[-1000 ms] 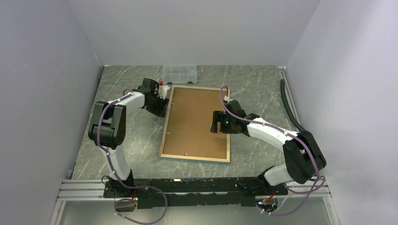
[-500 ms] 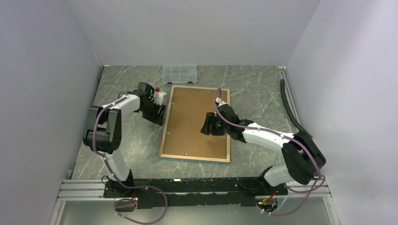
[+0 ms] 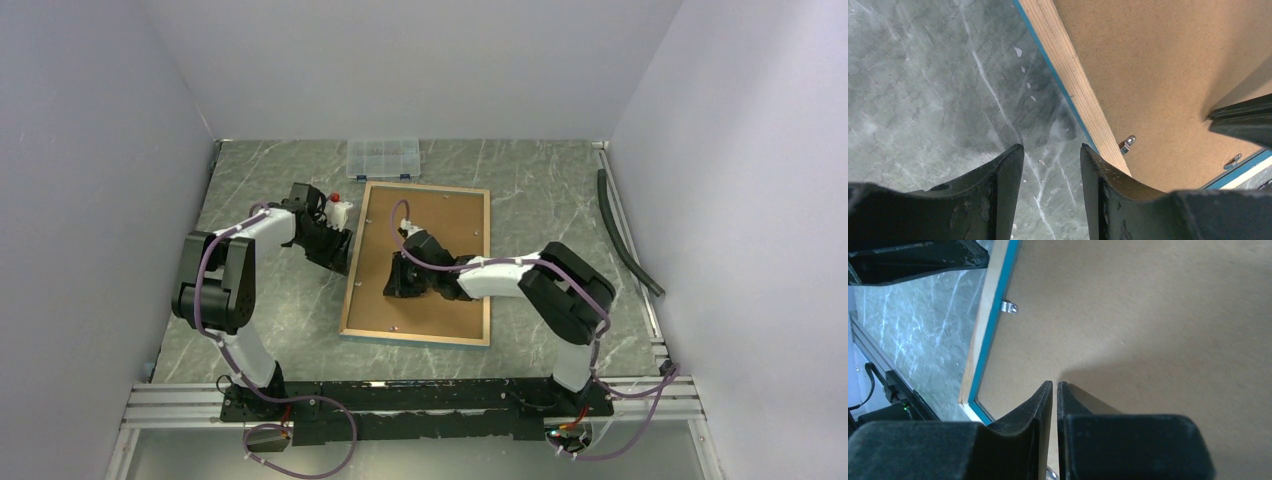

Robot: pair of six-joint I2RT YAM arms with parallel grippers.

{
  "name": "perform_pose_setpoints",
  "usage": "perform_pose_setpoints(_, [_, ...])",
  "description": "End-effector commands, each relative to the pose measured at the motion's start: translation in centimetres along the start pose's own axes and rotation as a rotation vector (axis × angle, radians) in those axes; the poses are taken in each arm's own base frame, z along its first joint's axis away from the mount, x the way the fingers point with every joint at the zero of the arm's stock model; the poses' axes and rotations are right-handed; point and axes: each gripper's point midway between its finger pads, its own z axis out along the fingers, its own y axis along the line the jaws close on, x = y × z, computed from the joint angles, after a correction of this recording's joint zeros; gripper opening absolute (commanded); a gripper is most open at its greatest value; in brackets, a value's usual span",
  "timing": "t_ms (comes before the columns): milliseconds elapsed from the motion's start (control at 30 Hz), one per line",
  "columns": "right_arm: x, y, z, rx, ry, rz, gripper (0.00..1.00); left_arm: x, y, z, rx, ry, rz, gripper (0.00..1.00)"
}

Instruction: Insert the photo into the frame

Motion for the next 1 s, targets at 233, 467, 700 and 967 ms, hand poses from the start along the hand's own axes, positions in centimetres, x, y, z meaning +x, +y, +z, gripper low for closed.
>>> perform_pose_setpoints(233, [-2.3, 5.2, 3.6, -0.148, -0.059, -0.049, 0.09, 1.8, -0.7, 1.3, 0.045, 0.025, -0.009, 0.50])
perform_pose_setpoints(467, [-2.1, 6.0, 4.8, -0.182, -0.039, -0.046, 0.06, 2.2, -0.5, 1.5, 0.040, 0.031, -0.006, 0.49])
perform_pose_setpoints(700, [-1.7, 6.0, 5.2, -0.198, -0.027, -0.034, 0.05, 2.0, -0.4, 1.6, 0.034, 0.028, -0.005, 0.48])
perform_pose_setpoints(967, [-2.0, 6.4, 5.5, -0.213, -0.036, -0.028, 0.03, 2.1, -0.3, 1.7, 0.030, 0.029, -0.002, 0.47])
